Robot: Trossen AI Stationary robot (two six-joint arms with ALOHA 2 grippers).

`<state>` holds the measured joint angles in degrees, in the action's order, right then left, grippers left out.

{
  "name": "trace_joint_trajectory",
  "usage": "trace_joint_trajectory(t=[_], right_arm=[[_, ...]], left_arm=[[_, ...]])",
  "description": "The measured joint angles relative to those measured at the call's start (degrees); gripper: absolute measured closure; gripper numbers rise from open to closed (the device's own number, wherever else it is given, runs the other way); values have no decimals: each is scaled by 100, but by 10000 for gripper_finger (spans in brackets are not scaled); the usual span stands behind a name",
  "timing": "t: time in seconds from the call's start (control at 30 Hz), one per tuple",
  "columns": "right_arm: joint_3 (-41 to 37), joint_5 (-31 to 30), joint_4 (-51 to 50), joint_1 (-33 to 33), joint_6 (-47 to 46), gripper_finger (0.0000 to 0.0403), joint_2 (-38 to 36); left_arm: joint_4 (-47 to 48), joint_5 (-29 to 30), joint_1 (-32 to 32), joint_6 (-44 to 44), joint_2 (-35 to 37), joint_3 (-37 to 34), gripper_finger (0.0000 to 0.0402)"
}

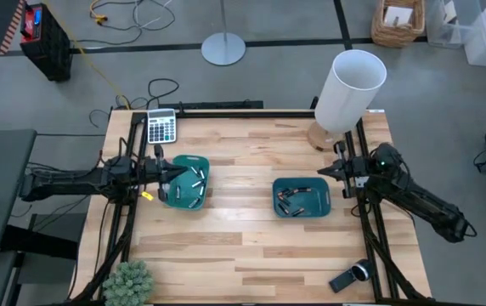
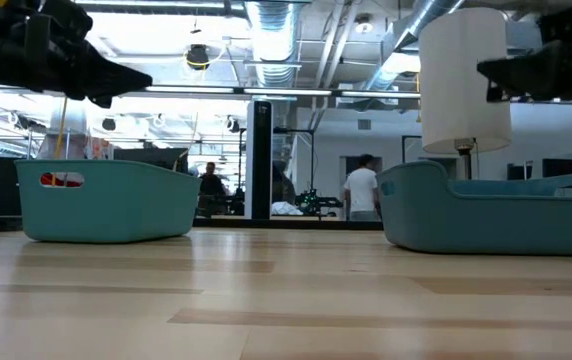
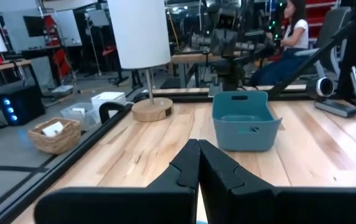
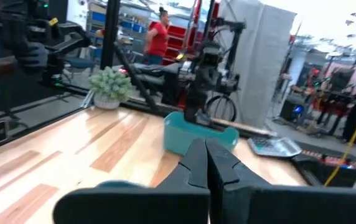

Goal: Sort batteries
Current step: Return to Home Position

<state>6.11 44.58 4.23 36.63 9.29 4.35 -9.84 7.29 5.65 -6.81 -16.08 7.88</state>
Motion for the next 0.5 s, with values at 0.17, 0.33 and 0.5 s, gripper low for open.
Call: trace_joint_trajectory(t=[0.17,0.33,0.5], right_arm=[[-488,57,466,206,-379,401,-328],[-551,519,521,502,-684,401,-425],[-551,801,486,743,-809,401,-425]], left_arm=[[356,-1,-2,-1,535,0,402],[763,-1,-2,63,979,0,401],[1094,-2,-2,64,1273,0,401]])
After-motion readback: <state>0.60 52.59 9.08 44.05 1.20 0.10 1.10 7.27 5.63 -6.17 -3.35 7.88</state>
